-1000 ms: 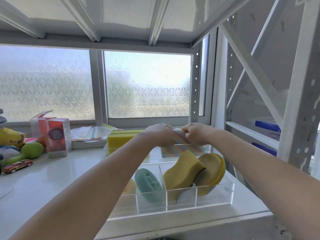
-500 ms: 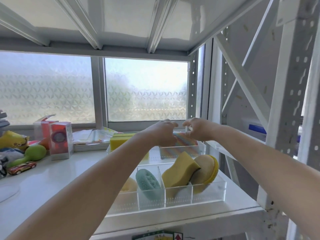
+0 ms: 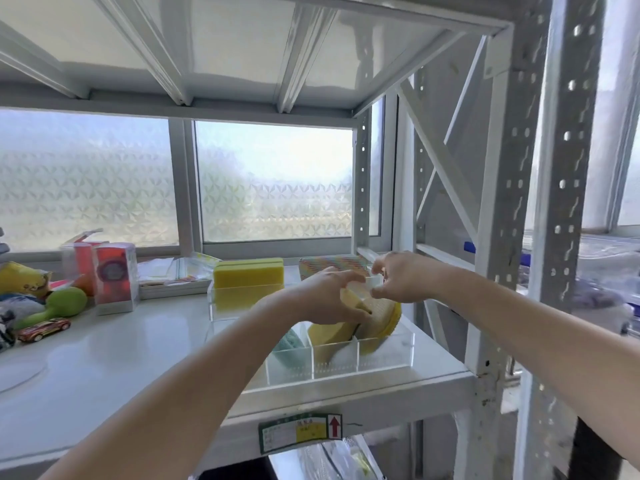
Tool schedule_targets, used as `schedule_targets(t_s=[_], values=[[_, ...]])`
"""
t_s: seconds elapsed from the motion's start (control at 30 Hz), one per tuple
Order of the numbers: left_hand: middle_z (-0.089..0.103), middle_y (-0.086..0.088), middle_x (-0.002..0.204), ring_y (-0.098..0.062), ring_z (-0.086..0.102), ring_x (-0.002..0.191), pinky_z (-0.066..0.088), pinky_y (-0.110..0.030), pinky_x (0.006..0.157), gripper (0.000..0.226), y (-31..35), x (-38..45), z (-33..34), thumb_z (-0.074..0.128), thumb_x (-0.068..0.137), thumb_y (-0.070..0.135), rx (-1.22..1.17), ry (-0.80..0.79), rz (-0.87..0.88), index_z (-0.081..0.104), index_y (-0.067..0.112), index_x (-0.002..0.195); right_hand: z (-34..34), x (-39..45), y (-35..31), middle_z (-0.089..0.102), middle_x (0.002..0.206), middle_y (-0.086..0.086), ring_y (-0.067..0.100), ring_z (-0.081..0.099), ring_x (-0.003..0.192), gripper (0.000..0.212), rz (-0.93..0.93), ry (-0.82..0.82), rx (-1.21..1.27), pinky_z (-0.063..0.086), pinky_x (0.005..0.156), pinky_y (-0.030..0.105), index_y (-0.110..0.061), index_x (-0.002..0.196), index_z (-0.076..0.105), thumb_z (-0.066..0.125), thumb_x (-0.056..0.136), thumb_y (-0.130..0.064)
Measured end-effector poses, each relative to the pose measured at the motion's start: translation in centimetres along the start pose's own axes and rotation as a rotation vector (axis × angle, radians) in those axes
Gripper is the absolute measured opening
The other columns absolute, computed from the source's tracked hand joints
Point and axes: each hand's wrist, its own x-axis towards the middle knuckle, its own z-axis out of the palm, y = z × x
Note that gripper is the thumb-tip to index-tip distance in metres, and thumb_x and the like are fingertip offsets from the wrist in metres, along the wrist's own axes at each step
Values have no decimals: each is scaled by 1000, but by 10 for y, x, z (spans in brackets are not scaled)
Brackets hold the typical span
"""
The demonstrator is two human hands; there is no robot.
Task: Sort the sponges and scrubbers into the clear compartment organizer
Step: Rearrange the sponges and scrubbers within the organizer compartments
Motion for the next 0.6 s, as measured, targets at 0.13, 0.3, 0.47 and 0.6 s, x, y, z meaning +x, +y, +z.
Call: schedule_targets(t_s=[0.13, 0.3, 0.47, 0.6], values=[[41, 1, 136, -21, 46, 122, 41, -35, 102, 75, -5, -2, 10, 70, 70, 56, 23, -13, -47, 37, 45, 136, 15, -12, 4, 53, 132, 8, 24, 56, 114, 51, 82, -73, 6, 48, 97, 37, -12, 138, 44, 51, 92, -34], [44, 1, 127, -19, 46, 110, 43, -35, 97, 73, -13, -4, 19, 74, 66, 54, -33, 13, -58, 40, 43, 129, 28, -11, 10, 55, 108, 8, 12, 59, 74, 46, 94, -62, 306, 55, 59, 22, -12, 135, 45, 54, 92, -24], [47, 2, 126, -19, 49, 104, 48, -38, 94, 67, -15, -2, 22, 75, 66, 53, -85, 28, -20, 42, 42, 123, 34, -2, 15, 55, 114, 9, 16, 60, 80, 54, 52, -68, 435, 50, 55, 19, -14, 138, 44, 62, 88, -23], [51, 0, 126, -21, 51, 105, 49, -40, 94, 71, -14, 1, 18, 75, 68, 50, -94, 36, -4, 40, 43, 128, 27, 3, 18, 56, 106, 7, 14, 59, 75, 47, 20, -104, 481, 51, 57, 18, -15, 132, 49, 64, 87, -22]])
